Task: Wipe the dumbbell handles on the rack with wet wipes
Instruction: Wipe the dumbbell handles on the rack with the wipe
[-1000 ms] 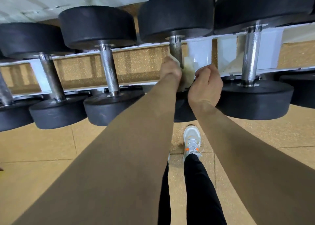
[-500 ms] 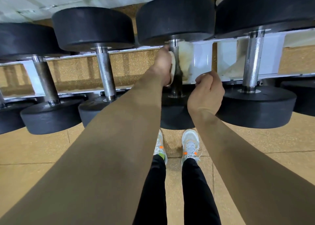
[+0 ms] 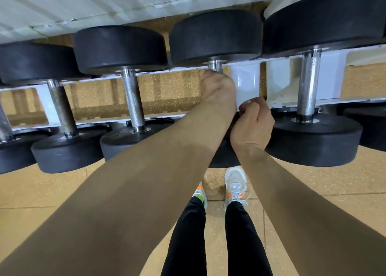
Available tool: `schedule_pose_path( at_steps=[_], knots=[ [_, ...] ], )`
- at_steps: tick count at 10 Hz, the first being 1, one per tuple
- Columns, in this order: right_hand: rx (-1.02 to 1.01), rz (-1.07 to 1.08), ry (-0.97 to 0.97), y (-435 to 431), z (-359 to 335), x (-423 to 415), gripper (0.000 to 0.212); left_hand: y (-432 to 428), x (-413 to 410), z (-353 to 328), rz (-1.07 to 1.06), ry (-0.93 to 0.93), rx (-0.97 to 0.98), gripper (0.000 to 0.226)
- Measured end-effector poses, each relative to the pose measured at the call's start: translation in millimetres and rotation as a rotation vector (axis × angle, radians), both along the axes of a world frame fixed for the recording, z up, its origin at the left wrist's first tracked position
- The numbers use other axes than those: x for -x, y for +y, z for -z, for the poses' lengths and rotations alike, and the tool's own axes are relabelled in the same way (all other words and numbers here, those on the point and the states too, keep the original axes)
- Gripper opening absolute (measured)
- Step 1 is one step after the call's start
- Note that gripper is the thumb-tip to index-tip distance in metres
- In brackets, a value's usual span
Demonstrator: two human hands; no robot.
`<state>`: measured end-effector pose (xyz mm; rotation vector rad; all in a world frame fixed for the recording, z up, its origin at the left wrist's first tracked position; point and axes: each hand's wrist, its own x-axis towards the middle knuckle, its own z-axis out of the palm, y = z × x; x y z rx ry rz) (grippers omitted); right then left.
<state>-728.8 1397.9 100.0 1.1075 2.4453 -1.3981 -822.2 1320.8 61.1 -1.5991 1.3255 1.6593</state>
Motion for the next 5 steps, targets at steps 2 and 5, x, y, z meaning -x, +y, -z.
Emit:
schedule_pose_path(
  at_steps=[2,5],
  knots=[
    [-0.002,0.015,0.019,-0.1,0.2,-0.6,0.038,-7.6,1.3,17.0,0.001,0.104,-0.130,0.052],
    [-0.014,-0.013,0.022,-0.3,0.3,-0.6,0.037,-12.3,-36.8,9.2,0.309,0.050,-0.164,0.037]
  ],
)
